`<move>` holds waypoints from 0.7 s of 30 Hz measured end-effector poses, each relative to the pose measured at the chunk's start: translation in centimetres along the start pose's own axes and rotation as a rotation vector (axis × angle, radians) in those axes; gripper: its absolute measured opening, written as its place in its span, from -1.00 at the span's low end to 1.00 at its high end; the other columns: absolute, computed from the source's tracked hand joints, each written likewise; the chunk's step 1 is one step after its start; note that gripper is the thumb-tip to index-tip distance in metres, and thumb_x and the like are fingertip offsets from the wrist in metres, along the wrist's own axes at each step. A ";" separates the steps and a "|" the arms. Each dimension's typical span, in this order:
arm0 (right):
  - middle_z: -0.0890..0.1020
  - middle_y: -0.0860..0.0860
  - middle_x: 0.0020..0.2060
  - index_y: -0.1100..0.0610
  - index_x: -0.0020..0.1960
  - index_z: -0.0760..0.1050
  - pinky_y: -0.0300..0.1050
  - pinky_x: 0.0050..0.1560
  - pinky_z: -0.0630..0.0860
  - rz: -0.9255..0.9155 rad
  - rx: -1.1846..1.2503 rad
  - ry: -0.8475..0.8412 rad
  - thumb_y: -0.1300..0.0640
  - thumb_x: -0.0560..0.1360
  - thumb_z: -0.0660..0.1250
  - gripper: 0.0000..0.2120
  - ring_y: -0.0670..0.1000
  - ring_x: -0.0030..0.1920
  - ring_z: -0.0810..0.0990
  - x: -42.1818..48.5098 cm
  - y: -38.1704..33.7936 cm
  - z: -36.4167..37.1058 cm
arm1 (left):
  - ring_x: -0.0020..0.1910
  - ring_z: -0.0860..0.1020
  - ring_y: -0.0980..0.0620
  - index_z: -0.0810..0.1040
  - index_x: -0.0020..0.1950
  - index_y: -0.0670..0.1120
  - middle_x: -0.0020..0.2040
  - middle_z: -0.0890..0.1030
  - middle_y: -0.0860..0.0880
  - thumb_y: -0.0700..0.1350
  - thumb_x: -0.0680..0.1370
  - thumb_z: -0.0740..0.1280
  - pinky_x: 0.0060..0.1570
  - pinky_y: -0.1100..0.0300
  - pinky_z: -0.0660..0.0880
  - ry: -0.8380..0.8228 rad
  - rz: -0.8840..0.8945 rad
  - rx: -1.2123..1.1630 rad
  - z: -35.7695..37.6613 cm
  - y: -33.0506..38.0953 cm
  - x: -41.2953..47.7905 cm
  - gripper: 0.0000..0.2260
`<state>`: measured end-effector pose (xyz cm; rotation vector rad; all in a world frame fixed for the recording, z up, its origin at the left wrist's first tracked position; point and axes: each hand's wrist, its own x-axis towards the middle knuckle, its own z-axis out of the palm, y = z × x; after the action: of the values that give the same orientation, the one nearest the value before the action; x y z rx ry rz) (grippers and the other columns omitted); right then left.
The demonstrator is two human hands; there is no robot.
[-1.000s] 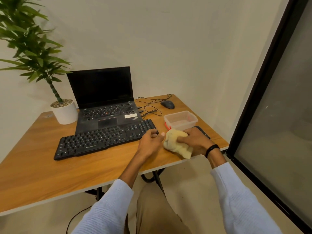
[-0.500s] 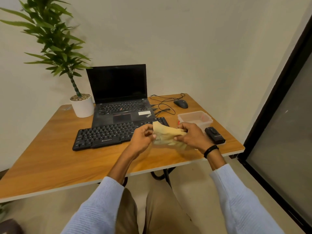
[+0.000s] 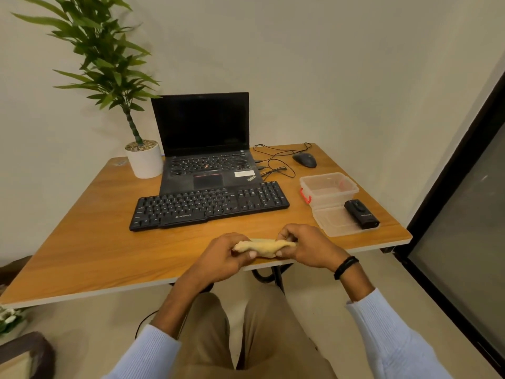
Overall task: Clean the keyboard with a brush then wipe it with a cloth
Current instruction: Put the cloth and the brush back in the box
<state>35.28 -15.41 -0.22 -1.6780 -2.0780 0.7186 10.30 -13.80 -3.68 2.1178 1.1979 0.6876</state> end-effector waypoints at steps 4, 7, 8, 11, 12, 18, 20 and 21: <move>0.60 -0.08 0.02 -0.06 0.13 0.51 -0.11 0.00 0.53 0.069 -0.021 0.128 -0.08 0.48 0.41 -0.74 -0.04 0.02 0.56 0.8 0.7 -0.1 | -0.14 0.58 0.17 0.53 0.15 0.06 -0.14 0.62 0.12 0.07 0.64 0.35 -0.20 0.33 0.50 0.097 -0.199 -0.029 -0.3 1.4 1.6 -0.85; 0.53 -0.02 0.13 -0.03 0.26 0.45 -0.10 0.10 0.47 0.159 -0.129 0.207 -0.06 0.50 0.39 -0.64 0.03 0.13 0.52 0.9 0.8 0.5 | -0.08 0.59 0.09 0.42 0.39 0.00 -0.08 0.65 0.06 0.00 0.65 0.32 -0.07 0.14 0.58 0.136 -0.307 0.092 0.2 1.6 2.7 -0.68; 0.50 0.01 0.14 -0.03 0.28 0.43 -0.07 0.13 0.47 0.186 -0.164 0.249 -0.07 0.50 0.39 -0.61 0.05 0.15 0.50 0.8 0.7 0.8 | -0.07 0.60 0.05 0.39 0.43 -0.02 -0.04 0.65 0.02 -0.02 0.64 0.30 -0.06 0.09 0.60 0.145 -0.329 0.133 0.5 1.7 2.8 -0.64; 0.45 0.05 0.16 -0.02 0.31 0.42 -0.01 0.19 0.48 0.188 -0.189 0.400 -0.04 0.52 0.36 -0.62 0.07 0.17 0.46 0.4 0.7 1.7 | 0.02 0.58 0.00 0.30 0.48 -0.05 0.09 0.61 -0.05 -0.07 0.60 0.27 0.04 0.04 0.59 0.238 -0.358 0.326 1.5 2.4 2.2 -0.55; 0.45 0.05 0.17 0.00 0.30 0.44 0.00 0.21 0.47 0.137 -0.188 0.458 0.00 0.54 0.34 -0.65 0.07 0.18 0.45 0.2 0.8 2.0 | 0.12 0.54 -0.02 0.27 0.53 -0.05 0.18 0.58 -0.07 -0.09 0.58 0.27 0.16 0.04 0.54 0.297 -0.345 0.409 1.9 2.7 1.8 -0.49; 0.33 -0.01 0.48 0.04 0.47 0.31 0.08 0.54 0.03 -0.155 -0.233 0.204 -0.07 0.67 0.04 -0.58 -0.02 0.52 0.19 -0.2 0.5 4.1 | 0.61 0.14 0.02 0.09 0.67 -0.04 0.64 0.19 -0.03 0.04 0.71 0.03 0.58 -0.04 0.01 0.266 -0.005 0.590 4.5 2.9 0.5 -0.48; 0.25 -0.03 0.53 0.03 0.53 0.20 0.11 0.55 -0.09 -0.102 -0.376 0.116 -0.16 0.66 -0.13 -0.48 -0.04 0.56 0.09 -0.4 1.2 5.0 | 0.64 0.02 0.04 0.02 0.68 -0.04 0.67 0.11 -0.02 0.16 0.71 -0.12 0.60 -0.05 -0.19 0.111 -0.124 0.657 5.2 2.3 -0.2 -0.44; 0.22 -0.03 0.54 0.03 0.55 0.16 0.13 0.55 -0.12 -0.041 -0.445 0.132 -0.20 0.63 -0.20 -0.42 -0.03 0.56 0.08 -0.6 1.5 5.1 | 0.65 0.00 0.03 -0.01 0.68 -0.05 0.67 0.08 -0.03 0.18 0.70 -0.15 0.60 -0.06 -0.23 0.087 -0.194 0.681 5.3 2.2 -0.5 -0.42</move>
<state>33.65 -16.55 -5.23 -1.8366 -2.2841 0.1268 14.92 -16.45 -5.77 2.4624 1.8541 0.3033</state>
